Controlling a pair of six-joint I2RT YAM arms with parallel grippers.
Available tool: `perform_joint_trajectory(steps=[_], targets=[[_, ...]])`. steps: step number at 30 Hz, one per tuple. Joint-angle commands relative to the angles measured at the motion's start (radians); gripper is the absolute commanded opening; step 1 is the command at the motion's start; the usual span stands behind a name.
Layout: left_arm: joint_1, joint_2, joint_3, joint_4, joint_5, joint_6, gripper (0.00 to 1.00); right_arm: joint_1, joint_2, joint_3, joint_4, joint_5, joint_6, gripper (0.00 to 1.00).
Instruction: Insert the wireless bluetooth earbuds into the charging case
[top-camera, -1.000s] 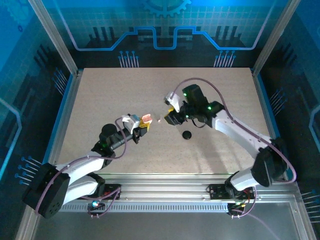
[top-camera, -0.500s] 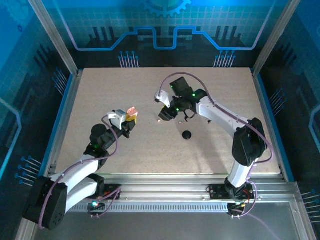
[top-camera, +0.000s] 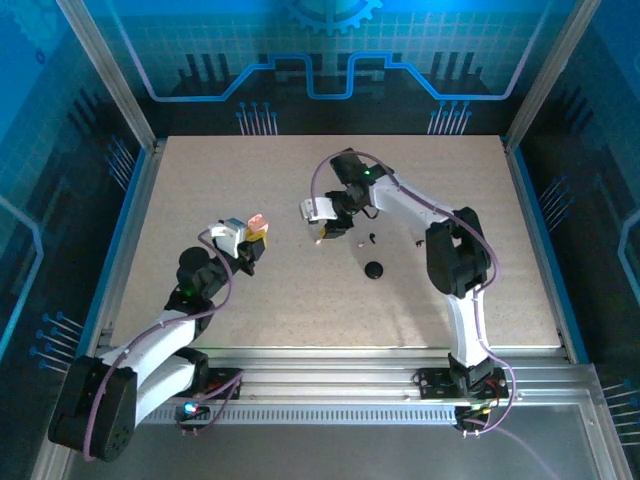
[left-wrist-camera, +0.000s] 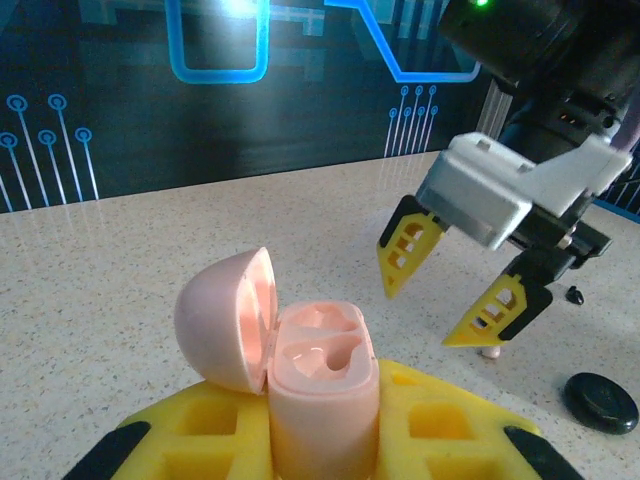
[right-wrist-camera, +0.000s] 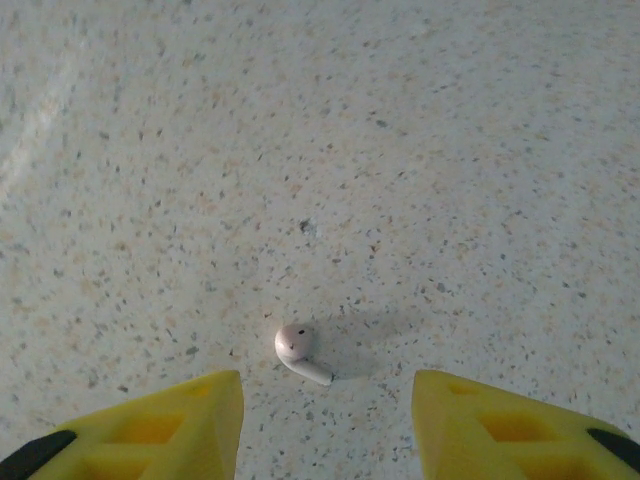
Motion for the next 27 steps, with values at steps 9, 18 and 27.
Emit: perform_joint_trajectory(steps=[9,18,27], targets=[[0.017,-0.003,-0.005,-0.008,-0.001,0.026,0.17,0.004,0.17,0.191,-0.223,0.046,-0.24,0.46],[0.02,-0.018,-0.008,-0.005,0.003,0.038,0.18,0.022,0.236,0.243,-0.242,0.074,-0.301,0.46],[0.02,-0.031,-0.016,-0.005,0.016,0.036,0.19,0.041,0.316,0.35,-0.301,0.103,-0.315,0.44]])
